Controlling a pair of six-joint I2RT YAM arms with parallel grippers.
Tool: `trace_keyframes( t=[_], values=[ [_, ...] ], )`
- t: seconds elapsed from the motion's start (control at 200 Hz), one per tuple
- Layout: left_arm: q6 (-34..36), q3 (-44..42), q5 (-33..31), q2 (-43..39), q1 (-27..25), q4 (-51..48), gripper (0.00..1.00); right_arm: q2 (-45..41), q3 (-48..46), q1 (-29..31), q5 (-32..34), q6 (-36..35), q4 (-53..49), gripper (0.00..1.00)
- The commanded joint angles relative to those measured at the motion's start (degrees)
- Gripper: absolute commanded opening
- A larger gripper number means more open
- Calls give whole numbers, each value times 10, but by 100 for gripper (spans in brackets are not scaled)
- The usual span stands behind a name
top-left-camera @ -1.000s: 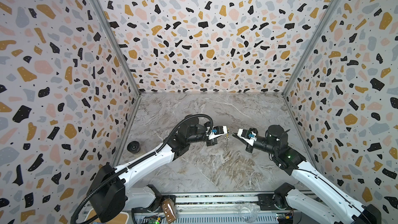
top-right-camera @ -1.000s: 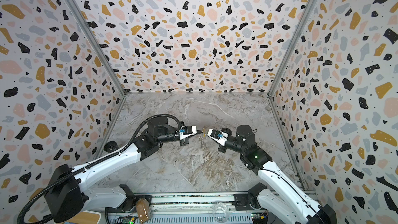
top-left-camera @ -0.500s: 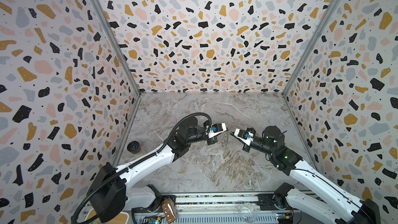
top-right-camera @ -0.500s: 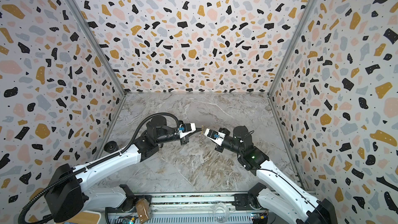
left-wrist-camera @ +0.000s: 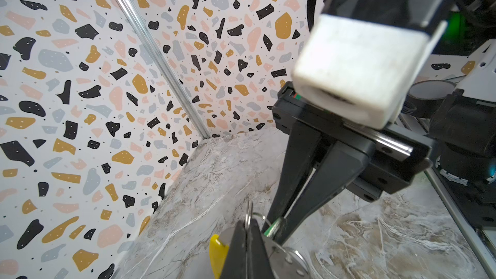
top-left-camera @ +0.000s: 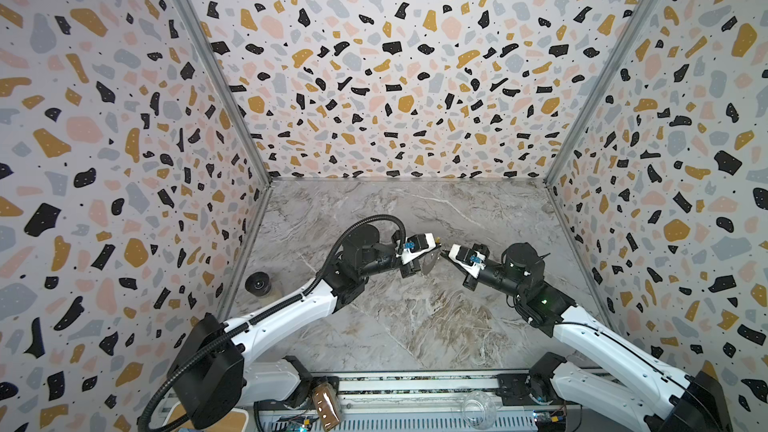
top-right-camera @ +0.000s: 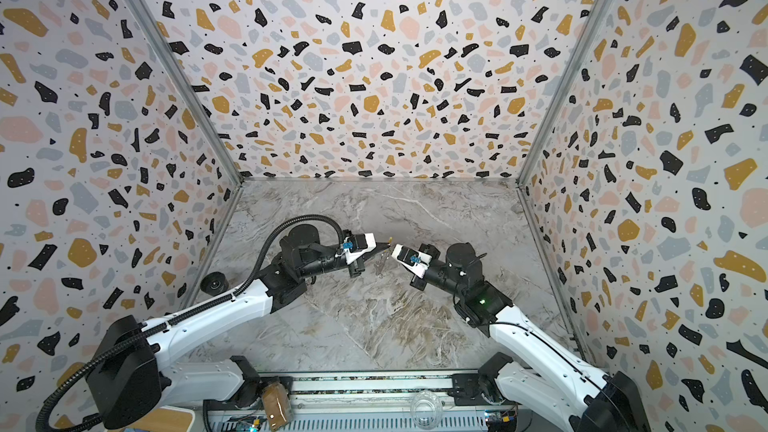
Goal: Remove the keys from the keyring
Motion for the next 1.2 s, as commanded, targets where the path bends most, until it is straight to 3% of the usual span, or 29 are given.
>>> trace_keyframes(
  t=[0.0,0.38,0.811,1.196],
  values=[
    [-10,1,-1,-10,-2,71,0,4,-4,5,-23,13,9,0],
    [-5,-12,-3,-18,-2,76,0,-16,-18,5,-69,18,24,0],
    [15,-20,-80,-32,-2,58,0,-58,-9,5,-9,8,-34,0],
    [20,-13,-83,-23,-2,38,0,-69,13,5,35,-42,-64,0]
  ],
)
